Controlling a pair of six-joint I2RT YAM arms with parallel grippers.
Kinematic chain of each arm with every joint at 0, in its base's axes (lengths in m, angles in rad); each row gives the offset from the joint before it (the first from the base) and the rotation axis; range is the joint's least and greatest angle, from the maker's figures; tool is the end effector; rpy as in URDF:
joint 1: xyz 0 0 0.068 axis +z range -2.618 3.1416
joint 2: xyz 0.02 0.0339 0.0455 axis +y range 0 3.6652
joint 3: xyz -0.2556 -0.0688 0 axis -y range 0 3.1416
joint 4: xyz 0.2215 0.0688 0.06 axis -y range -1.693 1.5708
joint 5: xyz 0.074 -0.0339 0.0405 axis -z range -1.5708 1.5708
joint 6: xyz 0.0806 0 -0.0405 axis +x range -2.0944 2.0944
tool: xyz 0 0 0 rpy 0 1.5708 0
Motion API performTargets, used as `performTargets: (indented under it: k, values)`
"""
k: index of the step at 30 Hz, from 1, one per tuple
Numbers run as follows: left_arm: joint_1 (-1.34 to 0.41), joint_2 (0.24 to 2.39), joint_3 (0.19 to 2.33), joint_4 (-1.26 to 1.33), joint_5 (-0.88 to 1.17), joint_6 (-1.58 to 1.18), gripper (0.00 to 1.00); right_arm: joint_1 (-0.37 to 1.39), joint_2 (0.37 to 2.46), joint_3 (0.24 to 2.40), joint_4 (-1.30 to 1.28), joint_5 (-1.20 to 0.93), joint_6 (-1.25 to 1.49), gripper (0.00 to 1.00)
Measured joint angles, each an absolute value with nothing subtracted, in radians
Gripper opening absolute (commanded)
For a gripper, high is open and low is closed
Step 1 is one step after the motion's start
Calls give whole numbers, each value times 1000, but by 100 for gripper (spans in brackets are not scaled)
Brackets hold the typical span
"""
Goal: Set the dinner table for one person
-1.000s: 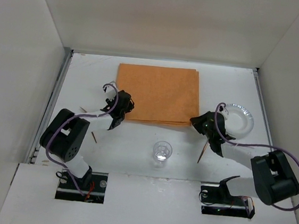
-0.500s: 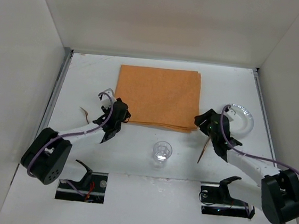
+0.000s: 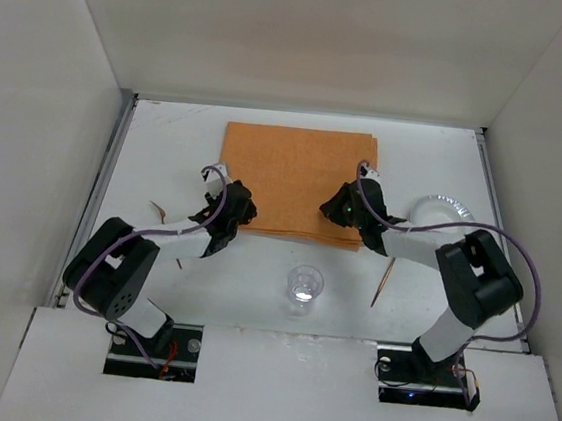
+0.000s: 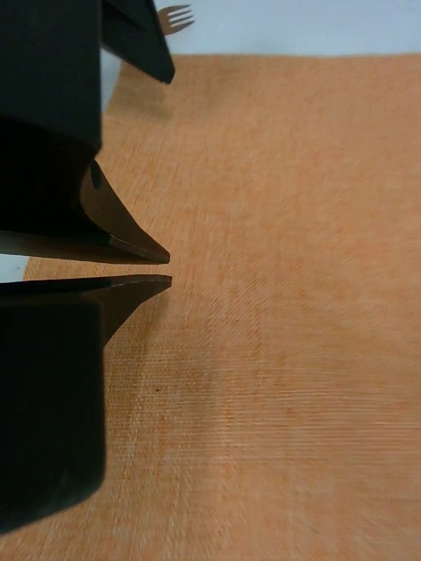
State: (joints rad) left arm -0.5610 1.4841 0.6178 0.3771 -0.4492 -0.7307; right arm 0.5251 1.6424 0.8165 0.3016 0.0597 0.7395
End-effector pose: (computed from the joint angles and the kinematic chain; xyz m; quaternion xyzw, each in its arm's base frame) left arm 0.2866 -0.1387 0.1693 -0.1851 0.8230 -0.1496 0.5157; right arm 0.3193 0.1794 0.1690 0.1075 0.8592 0.2743 0.4182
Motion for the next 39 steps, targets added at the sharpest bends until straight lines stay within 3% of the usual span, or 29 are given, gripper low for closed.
performTargets:
  k: [4,9,17,20,27,31,36,39]
  values:
    - [-512,1494,588,386,-427,-746,42,512,1747,791,329,-11,821,15]
    - [-473,1490,534,408,-414,-768,42,497,1736,736,383,-34,888,17]
    - [-492,1422,530,392,-419,-768,42,477,1639,725,363,-55,889,42]
    - [-513,1388,530,393,-420,-768,43,448,1620,751,364,-59,888,42]
    - [-530,1380,530,404,-414,-768,44,392,1740,857,365,-20,907,31]
    - [-530,1378,529,430,-407,-768,45,386,1752,850,328,4,913,33]
    - [-531,1368,505,486,-396,-767,45,391,1619,785,287,46,889,55]
    - [-539,1355,481,514,-395,-759,45,413,1462,750,255,99,850,60]
